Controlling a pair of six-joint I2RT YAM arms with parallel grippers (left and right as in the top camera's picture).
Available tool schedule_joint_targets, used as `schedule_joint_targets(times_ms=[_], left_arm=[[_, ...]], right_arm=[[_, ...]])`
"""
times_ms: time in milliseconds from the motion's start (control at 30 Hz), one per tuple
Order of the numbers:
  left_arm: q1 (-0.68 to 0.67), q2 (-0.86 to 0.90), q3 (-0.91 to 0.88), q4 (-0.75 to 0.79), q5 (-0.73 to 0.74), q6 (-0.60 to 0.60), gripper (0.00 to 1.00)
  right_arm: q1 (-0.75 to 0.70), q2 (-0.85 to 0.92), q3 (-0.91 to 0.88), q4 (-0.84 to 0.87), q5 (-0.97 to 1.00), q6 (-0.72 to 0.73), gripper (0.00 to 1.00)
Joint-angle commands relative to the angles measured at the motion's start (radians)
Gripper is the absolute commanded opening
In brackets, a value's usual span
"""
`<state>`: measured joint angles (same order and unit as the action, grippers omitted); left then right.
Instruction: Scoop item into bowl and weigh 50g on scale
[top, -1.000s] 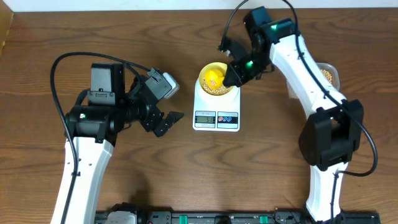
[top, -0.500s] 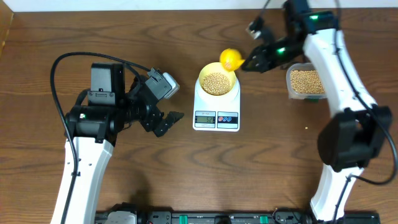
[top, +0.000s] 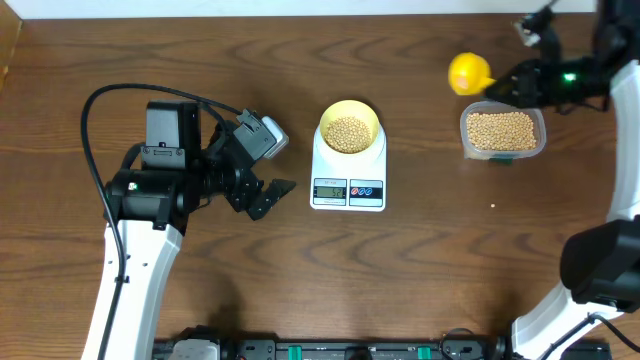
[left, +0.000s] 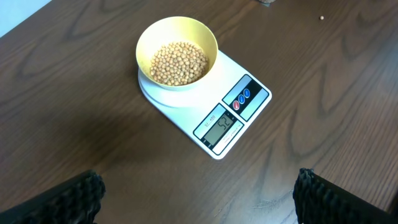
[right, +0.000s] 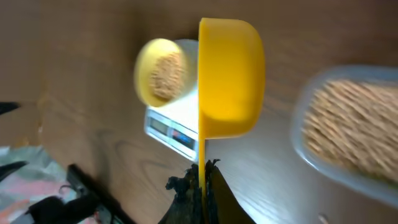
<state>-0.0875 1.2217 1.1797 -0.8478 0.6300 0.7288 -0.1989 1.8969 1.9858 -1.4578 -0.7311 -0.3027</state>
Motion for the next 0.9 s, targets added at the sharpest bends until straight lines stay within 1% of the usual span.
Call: schedule_joint_targets(times_ms=[0,100,267,500,633,767,867], left_arm=[[0.004,0.0,0.015,0.0,0.009,-0.012,0.99],[0.004,0.0,0.015,0.0,0.009,-0.012,0.99],[0.004,0.0,0.015,0.0,0.009,-0.012,0.99],[0.004,0.0,0.015,0.0,0.009,-0.012,0.99],[0.004,0.0,0.014,0.0,0.009,-0.012,0.99],[0.004,0.0,0.014,0.0,0.009,-0.012,0.99],[0.004,0.0,0.015,0.0,0.009,-0.012,0.99]], right_arm=[[-0.036,-0.012,0.0,-0.031,0.179,-0.023,0.01],[-0.029,-0.01,-0.006,-0.031,0.368,0.018,0.01],[0.028,0.007,-0.028,-0.008,0.573,0.072,0.01],[0.167,0.007,-0.135,0.091,0.916,0.168,0.01],[0.247,0.007,-0.161,0.121,1.108,0.202,0.01],[0.304,0.007,-0.161,0.132,1.241,0.201,0.01],[0.321,0.007,-0.161,0.13,1.252,0.202,0.01]])
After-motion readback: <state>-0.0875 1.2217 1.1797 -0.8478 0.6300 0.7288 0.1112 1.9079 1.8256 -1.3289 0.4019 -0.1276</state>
